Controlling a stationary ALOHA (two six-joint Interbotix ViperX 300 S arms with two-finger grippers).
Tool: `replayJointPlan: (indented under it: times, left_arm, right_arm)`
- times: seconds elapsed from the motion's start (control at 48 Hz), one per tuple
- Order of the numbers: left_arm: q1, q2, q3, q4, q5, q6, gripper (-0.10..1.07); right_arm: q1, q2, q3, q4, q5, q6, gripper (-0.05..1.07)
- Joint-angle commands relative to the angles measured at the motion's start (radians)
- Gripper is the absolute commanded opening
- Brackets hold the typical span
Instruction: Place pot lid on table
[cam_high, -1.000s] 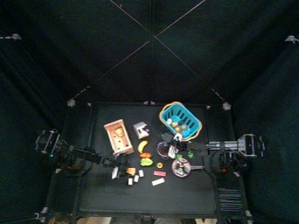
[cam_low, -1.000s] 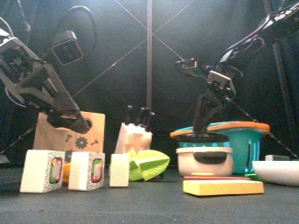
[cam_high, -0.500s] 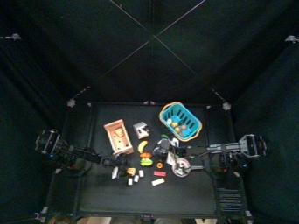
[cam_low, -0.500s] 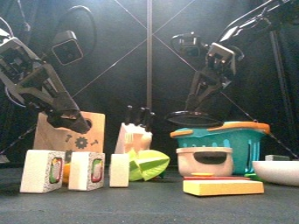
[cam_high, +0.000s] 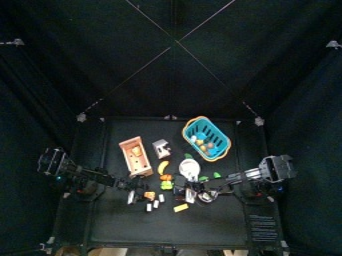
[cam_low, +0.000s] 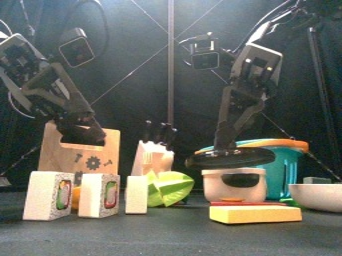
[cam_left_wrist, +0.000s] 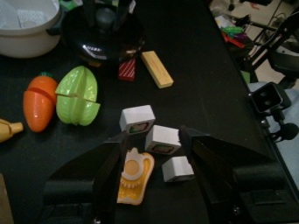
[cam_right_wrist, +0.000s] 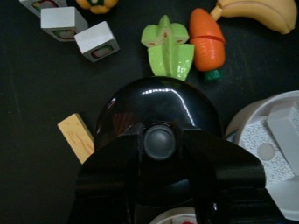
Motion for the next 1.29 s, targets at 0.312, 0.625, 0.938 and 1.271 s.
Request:
replayJointPlan:
  times: [0.312, 0.625, 0.938, 1.271]
  left_arm:
    - [-0.023, -0.035, 0.025, 0.008, -0.058, 0.002, 0.87]
    - [-0.023, -0.029, 0.032, 0.005, -0.058, 0.0, 0.87]
    - [-0.021, -0.026, 0.038, 0.003, -0.057, -0.003, 0.87]
    - [-0.018, -0.025, 0.041, -0.015, -0.055, -0.002, 0.87]
  right_arm:
    - [0.044, 0.072, -0.144, 0.049, 0.072, -0.006, 0.66]
    - [-0.011, 0.163, -0.212, 0.035, 0.014, -0.011, 0.66]
    - [-0.084, 0.201, -0.245, 0.014, -0.055, -0.009, 0.66]
    - [-0.101, 0.23, -0.245, 0.021, -0.129, -0.003, 0.67]
